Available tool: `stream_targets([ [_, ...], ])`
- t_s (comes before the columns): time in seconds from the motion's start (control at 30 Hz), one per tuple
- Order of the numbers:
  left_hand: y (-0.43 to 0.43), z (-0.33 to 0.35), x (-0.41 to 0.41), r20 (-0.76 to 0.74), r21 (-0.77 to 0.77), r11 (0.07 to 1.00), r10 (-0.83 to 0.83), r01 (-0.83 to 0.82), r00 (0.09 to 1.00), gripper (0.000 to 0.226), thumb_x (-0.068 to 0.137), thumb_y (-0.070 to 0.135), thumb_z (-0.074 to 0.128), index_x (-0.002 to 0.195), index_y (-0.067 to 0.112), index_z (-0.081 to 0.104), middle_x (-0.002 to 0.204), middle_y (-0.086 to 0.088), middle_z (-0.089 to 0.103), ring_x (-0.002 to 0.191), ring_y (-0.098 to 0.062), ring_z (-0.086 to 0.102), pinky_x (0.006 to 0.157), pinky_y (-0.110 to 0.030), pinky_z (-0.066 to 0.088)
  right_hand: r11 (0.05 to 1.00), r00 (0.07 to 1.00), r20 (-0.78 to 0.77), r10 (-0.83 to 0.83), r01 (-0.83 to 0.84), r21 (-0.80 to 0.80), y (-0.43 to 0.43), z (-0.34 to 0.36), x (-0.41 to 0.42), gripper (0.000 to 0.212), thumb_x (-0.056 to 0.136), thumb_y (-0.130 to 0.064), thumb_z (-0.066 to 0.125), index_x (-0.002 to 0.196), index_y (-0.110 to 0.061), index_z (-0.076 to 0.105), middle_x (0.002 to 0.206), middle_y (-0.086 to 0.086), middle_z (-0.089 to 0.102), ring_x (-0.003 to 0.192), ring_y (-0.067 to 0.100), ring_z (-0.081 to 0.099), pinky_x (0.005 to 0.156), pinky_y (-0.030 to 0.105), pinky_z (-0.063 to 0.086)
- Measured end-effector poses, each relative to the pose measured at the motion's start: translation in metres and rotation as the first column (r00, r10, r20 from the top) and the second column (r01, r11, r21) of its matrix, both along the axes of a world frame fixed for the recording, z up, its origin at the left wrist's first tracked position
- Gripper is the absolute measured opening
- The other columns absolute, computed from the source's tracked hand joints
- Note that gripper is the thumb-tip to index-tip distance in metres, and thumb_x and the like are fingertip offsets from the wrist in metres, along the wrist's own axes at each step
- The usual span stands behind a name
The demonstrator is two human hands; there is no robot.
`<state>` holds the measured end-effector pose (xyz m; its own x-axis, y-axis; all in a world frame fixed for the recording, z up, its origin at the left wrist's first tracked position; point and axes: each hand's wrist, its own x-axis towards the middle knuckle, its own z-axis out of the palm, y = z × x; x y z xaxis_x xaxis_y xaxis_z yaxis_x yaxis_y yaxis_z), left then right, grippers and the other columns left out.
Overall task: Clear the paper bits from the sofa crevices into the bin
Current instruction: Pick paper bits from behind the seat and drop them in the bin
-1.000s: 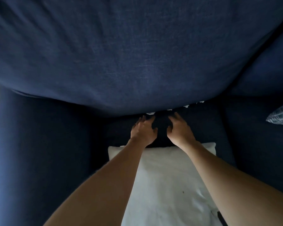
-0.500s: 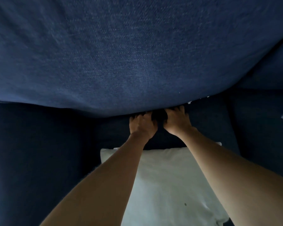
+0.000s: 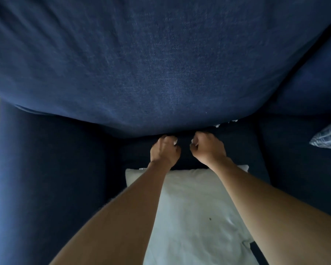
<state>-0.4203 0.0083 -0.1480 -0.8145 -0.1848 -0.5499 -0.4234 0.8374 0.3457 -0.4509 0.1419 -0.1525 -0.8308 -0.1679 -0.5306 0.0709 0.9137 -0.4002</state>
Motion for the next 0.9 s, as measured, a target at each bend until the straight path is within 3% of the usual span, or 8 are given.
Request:
stream_targets([
  [0.13,-0.007,0.039,0.016,-0.117,0.027,0.995,0.096,-0.094,0.988,0.024,0.092,0.020,0.057,0.115,0.016,0.061,0.113,-0.008,0.066,0.098,-0.030,0.064,0.072,-0.032,0.048,0.998,0.998,-0.068,-0.010,0.006,-0.059,-0.002,0.042,0.010,0.012,0.088,-0.018,0.058,0.099,-0.013,0.055,0.101,0.007,0.067,0.095,0.031,0.063,0.069,0.031,0.039],
  [0.27,-0.018,0.086,0.034,-0.222,0.033,0.986,0.166,-0.162,0.961,0.019,0.095,0.017,0.053,0.113,0.012,0.054,0.100,-0.010,0.067,0.081,-0.028,0.061,0.062,-0.031,0.041,0.996,0.989,-0.150,0.002,-0.016,-0.091,-0.012,0.084,0.021,0.022,0.090,-0.016,0.056,0.111,-0.011,0.059,0.107,0.011,0.067,0.100,0.034,0.063,0.075,0.037,0.046],
  [0.33,-0.025,0.107,0.045,-0.225,0.039,0.981,0.192,-0.188,0.955,0.017,0.095,0.019,0.052,0.111,0.013,0.054,0.098,-0.009,0.067,0.075,-0.024,0.056,0.061,-0.032,0.042,0.993,0.987,-0.160,-0.006,-0.013,-0.117,-0.018,0.103,0.029,0.020,0.090,-0.017,0.057,0.108,-0.012,0.065,0.106,0.011,0.069,0.099,0.033,0.064,0.078,0.038,0.050],
  [0.53,-0.059,0.155,0.080,-0.268,0.098,0.969,0.246,-0.228,0.931,0.023,0.090,0.020,0.062,0.109,0.009,0.064,0.117,-0.010,0.056,0.102,-0.026,0.058,0.076,-0.035,0.050,0.979,0.969,-0.245,0.028,-0.077,-0.191,-0.050,0.147,0.055,0.016,0.090,-0.015,0.061,0.101,-0.007,0.070,0.112,0.009,0.059,0.096,0.027,0.062,0.076,0.038,0.054],
  [0.7,-0.111,0.171,0.114,-0.253,0.170,0.904,0.424,-0.391,0.870,0.018,0.085,0.016,0.062,0.092,0.000,0.069,0.094,-0.012,0.069,0.088,-0.030,0.067,0.071,-0.037,0.056,0.974,0.958,-0.283,0.036,-0.097,-0.206,-0.106,0.171,0.075,0.015,0.088,-0.007,0.059,0.097,-0.010,0.071,0.107,0.010,0.061,0.092,0.028,0.063,0.077,0.041,0.055],
  [0.83,-0.162,0.178,0.157,-0.304,0.235,0.851,0.524,-0.470,0.796,0.033,0.087,0.015,0.060,0.120,0.012,0.063,0.116,-0.008,0.064,0.101,-0.025,0.063,0.081,-0.034,0.056,0.966,0.960,-0.268,0.079,-0.140,-0.218,-0.168,0.177,0.105,0.021,0.086,-0.003,0.057,0.098,-0.011,0.072,0.108,0.010,0.066,0.095,0.030,0.065,0.082,0.040,0.056],
  [0.9,-0.190,0.183,0.184,-0.329,0.242,0.832,0.554,-0.499,0.765,0.035,0.089,0.013,0.058,0.124,0.013,0.059,0.120,-0.007,0.060,0.101,-0.024,0.060,0.077,-0.031,0.053,0.957,0.962,-0.237,0.134,-0.187,-0.220,-0.204,0.178,0.127,0.023,0.085,-0.002,0.057,0.100,-0.010,0.072,0.111,0.010,0.066,0.098,0.030,0.065,0.084,0.038,0.055],
])
